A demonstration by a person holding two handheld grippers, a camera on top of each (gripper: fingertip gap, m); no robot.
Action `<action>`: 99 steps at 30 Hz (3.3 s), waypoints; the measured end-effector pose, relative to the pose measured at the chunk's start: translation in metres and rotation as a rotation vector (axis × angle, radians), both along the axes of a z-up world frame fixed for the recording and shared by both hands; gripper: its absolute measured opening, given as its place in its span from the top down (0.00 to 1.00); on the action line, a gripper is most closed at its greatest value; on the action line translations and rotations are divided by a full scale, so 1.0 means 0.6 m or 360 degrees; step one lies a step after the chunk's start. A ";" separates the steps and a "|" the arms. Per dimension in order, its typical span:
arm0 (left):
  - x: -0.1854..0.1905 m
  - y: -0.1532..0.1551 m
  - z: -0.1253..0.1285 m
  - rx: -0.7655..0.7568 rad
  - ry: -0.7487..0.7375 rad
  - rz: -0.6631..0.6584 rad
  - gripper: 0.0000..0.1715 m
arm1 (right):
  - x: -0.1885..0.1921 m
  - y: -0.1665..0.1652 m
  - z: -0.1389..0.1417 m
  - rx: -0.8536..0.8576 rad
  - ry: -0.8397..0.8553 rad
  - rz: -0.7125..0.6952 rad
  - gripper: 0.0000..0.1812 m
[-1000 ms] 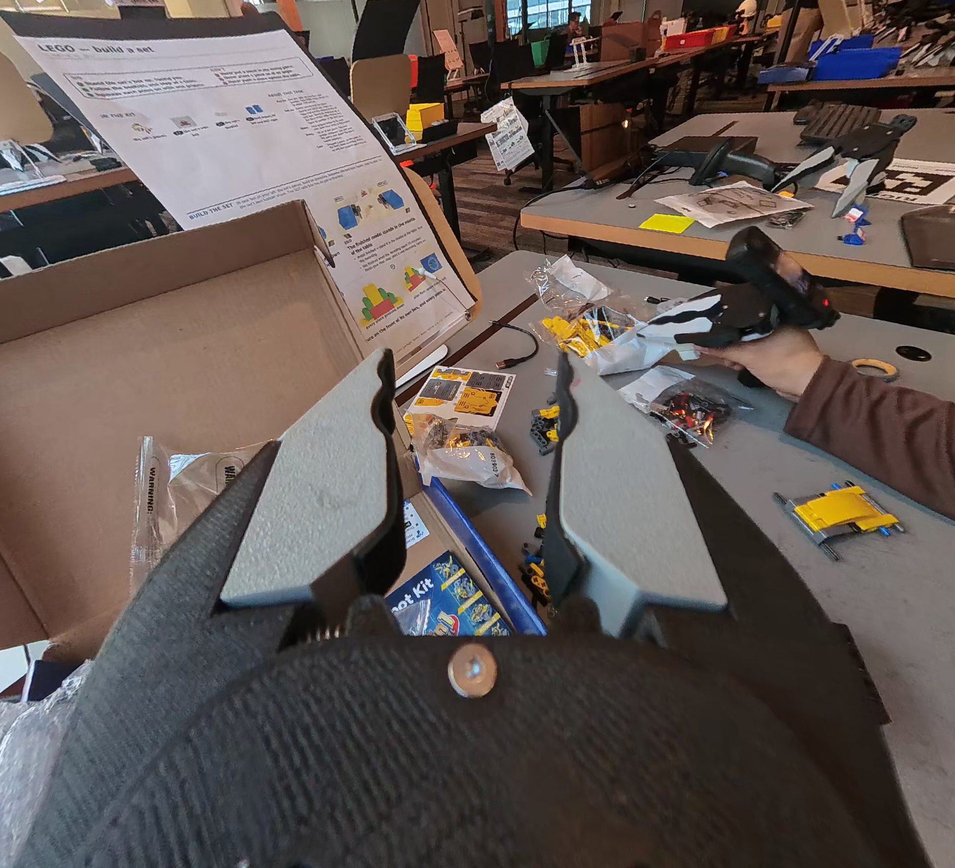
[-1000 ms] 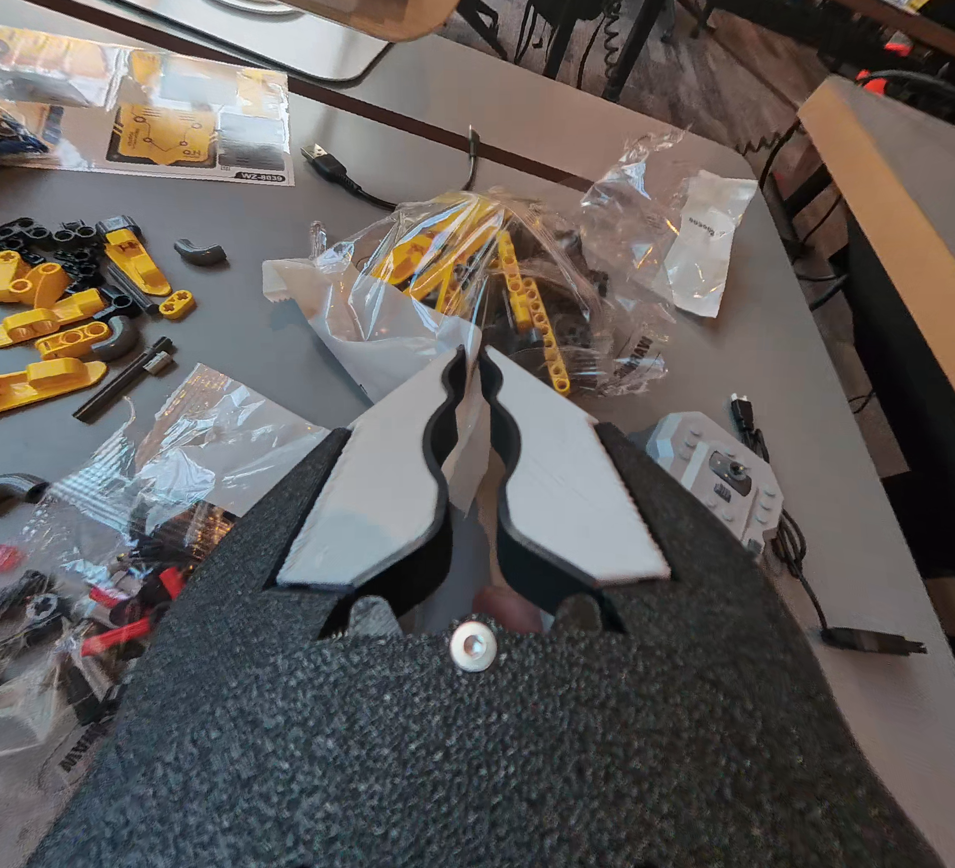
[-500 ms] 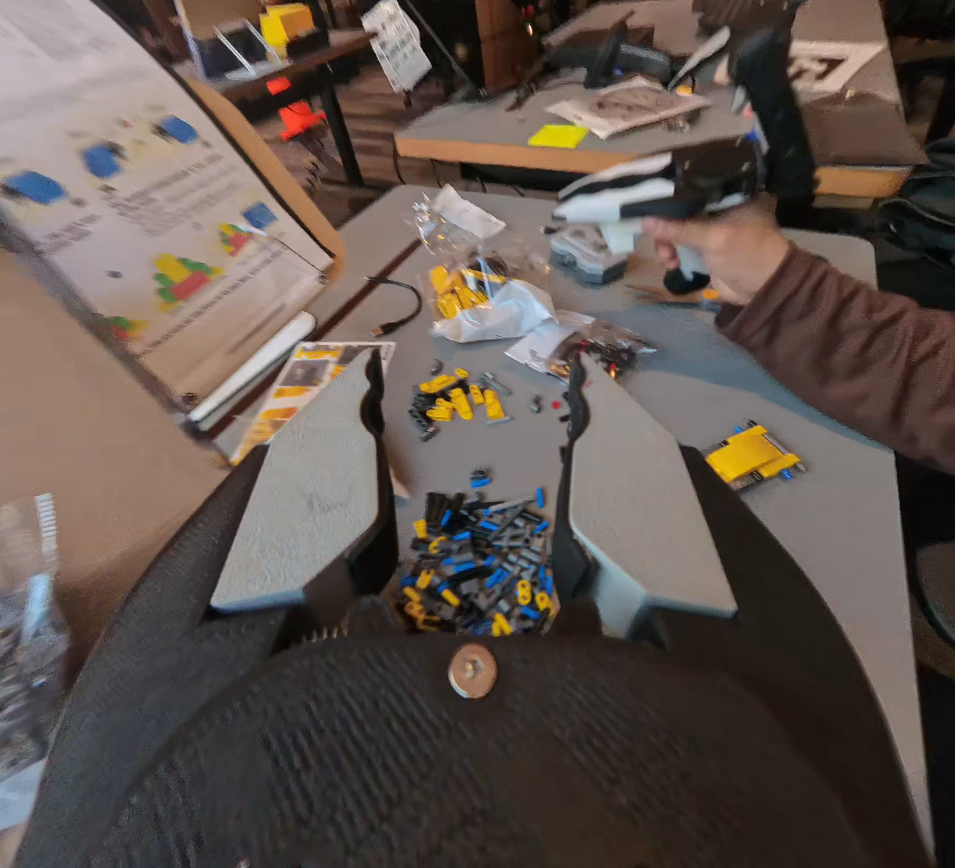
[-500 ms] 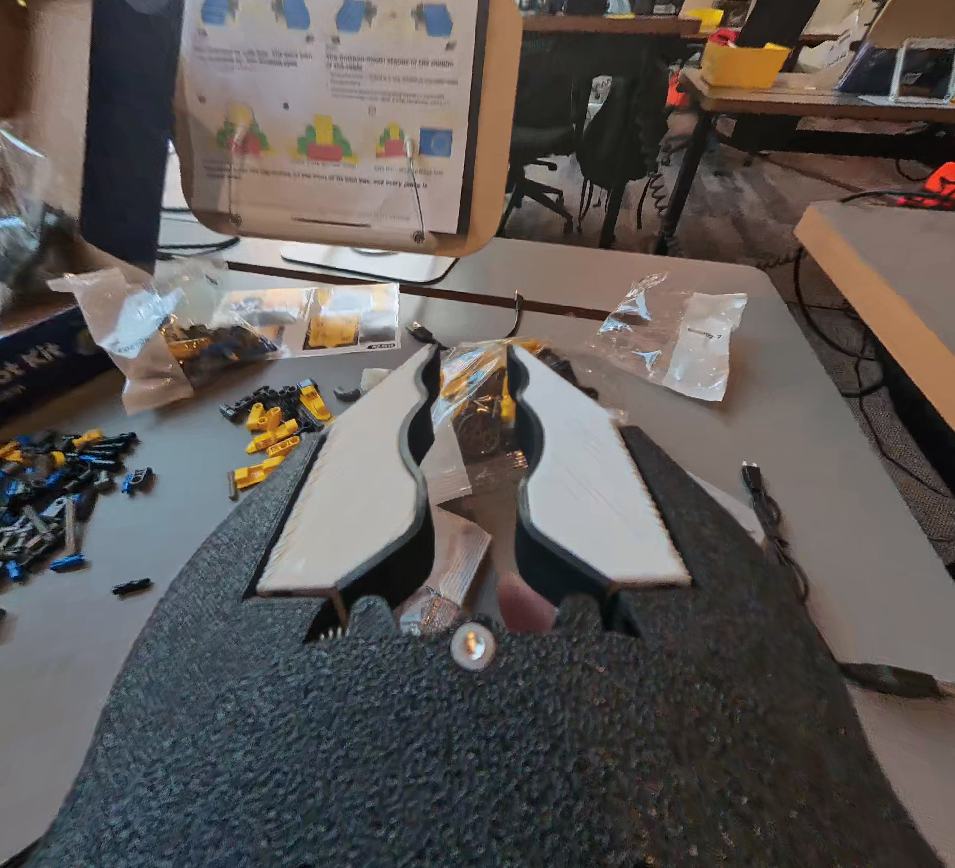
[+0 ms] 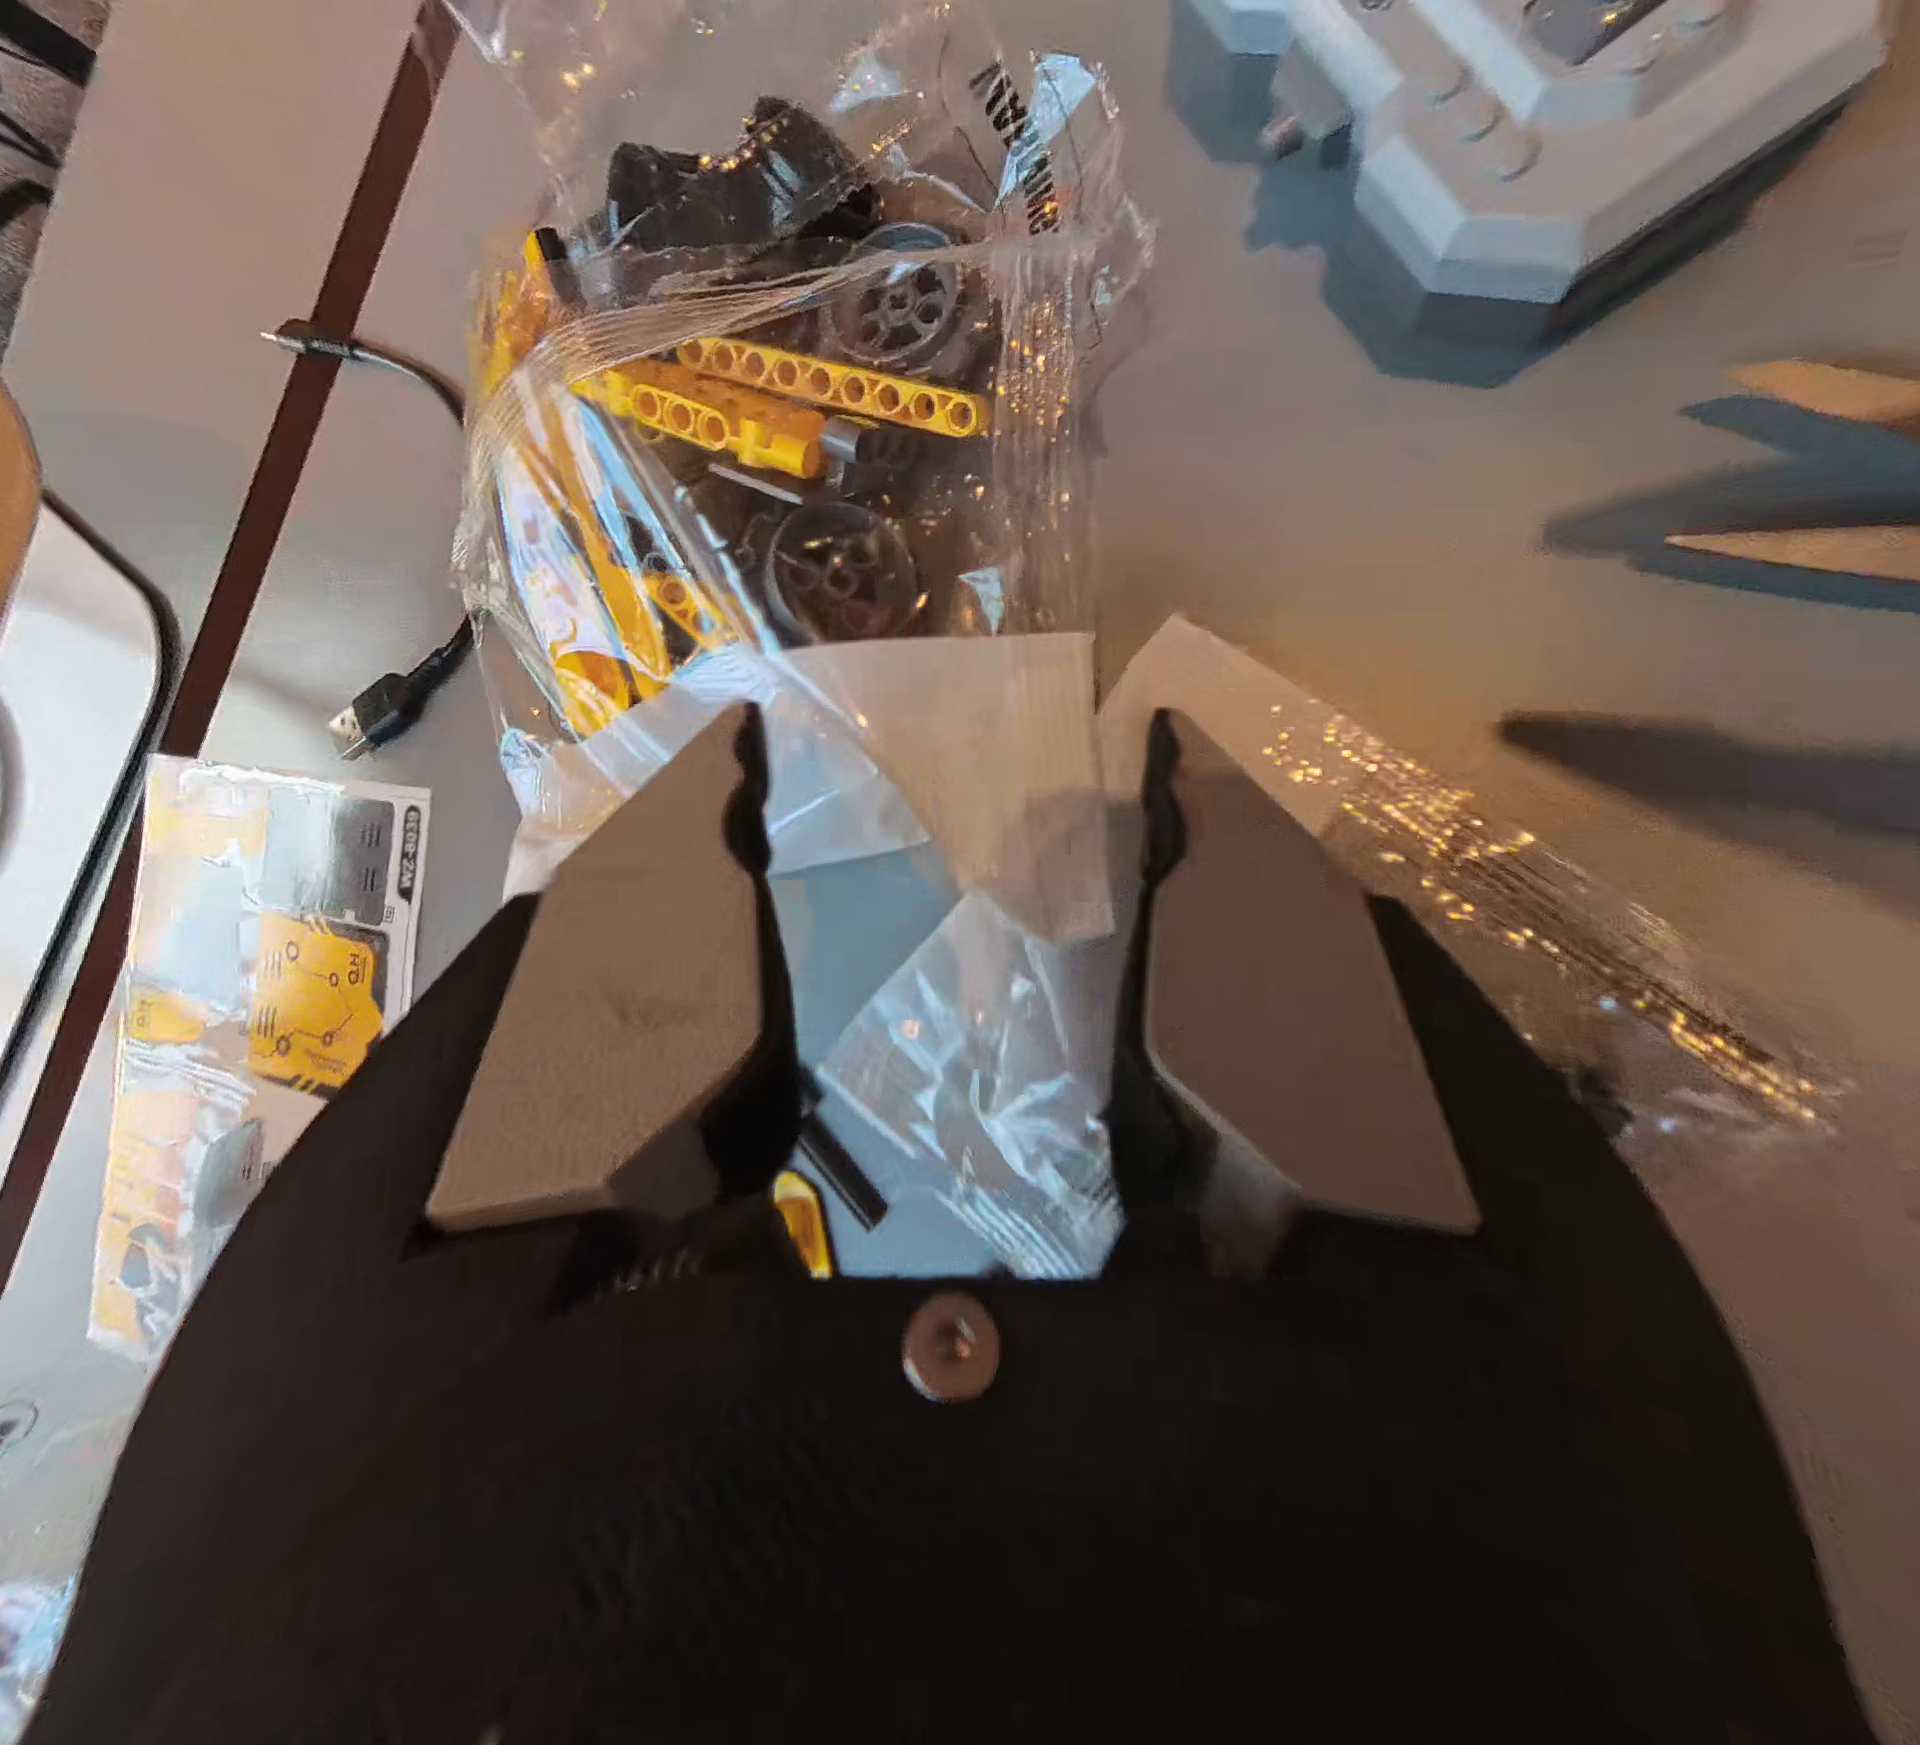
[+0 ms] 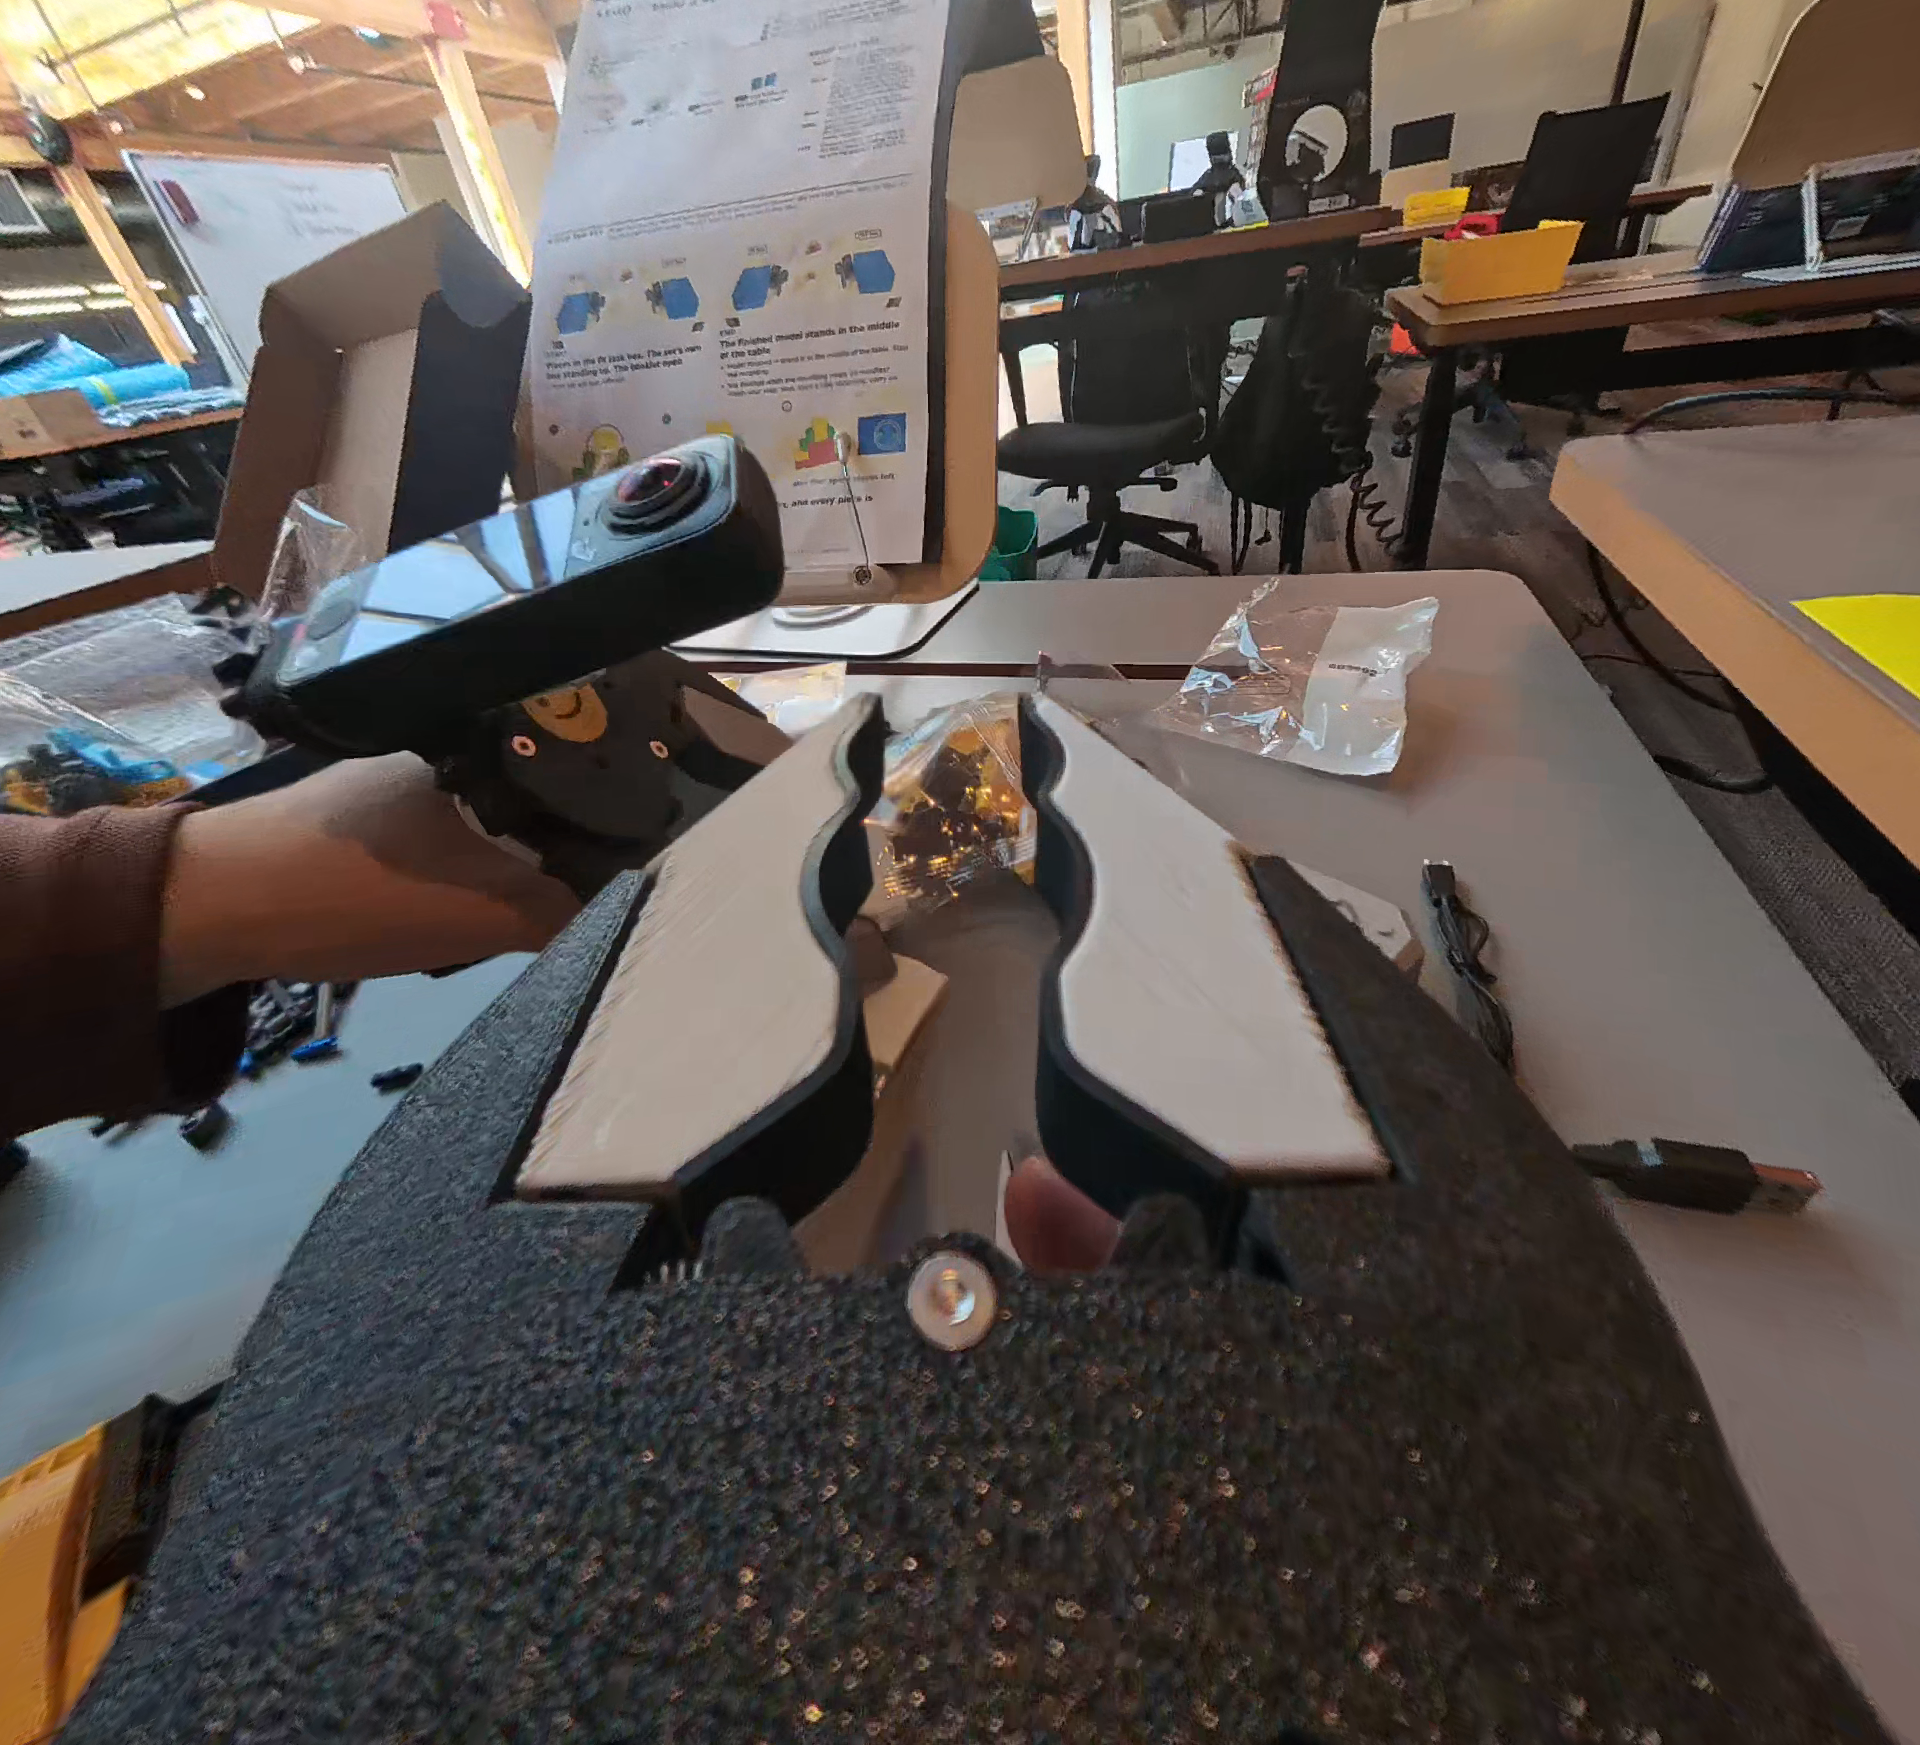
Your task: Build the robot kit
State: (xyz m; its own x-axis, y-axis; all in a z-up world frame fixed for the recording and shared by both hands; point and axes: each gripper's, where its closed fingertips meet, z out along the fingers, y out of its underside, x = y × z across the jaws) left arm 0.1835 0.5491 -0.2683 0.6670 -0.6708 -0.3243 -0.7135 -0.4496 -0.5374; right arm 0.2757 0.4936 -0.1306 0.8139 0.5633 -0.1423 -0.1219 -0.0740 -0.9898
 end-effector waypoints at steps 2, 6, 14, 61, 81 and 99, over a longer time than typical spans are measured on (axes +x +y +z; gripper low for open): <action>0.001 0.007 0.008 0.0054 0.0053 -0.0039 0.79 | 0.011 -0.001 -0.008 -0.0034 -0.0010 0.0002 0.86; -0.014 0.023 0.045 0.0102 0.0128 -0.0099 0.92 | 0.037 0.005 -0.014 -0.0016 -0.0058 -0.0085 0.87; -0.059 0.058 0.107 0.0017 0.0056 -0.0115 1.00 | 0.008 0.011 -0.070 -0.0101 -0.0305 0.0012 0.84; -0.628 -0.635 0.460 0.0218 -0.1038 0.0060 0.74 | -0.629 -0.465 0.209 -0.0240 -0.0227 0.1884 0.95; -0.610 -0.723 0.114 0.0322 -0.1055 0.0138 0.84 | -0.714 -0.553 -0.026 -0.0506 -0.0431 0.2276 0.94; -0.597 -0.705 0.064 0.0263 -0.1021 0.0027 0.89 | -0.684 -0.614 -0.048 -0.0164 -0.1669 0.2526 1.00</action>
State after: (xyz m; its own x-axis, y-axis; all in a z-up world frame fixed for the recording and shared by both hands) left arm -0.1747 0.1261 -0.2299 0.7719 -0.6343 0.0431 -0.2226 -0.3332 -0.9162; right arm -0.1346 0.1254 -0.1595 -0.6024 0.7940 -0.0818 0.6687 0.4461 -0.5949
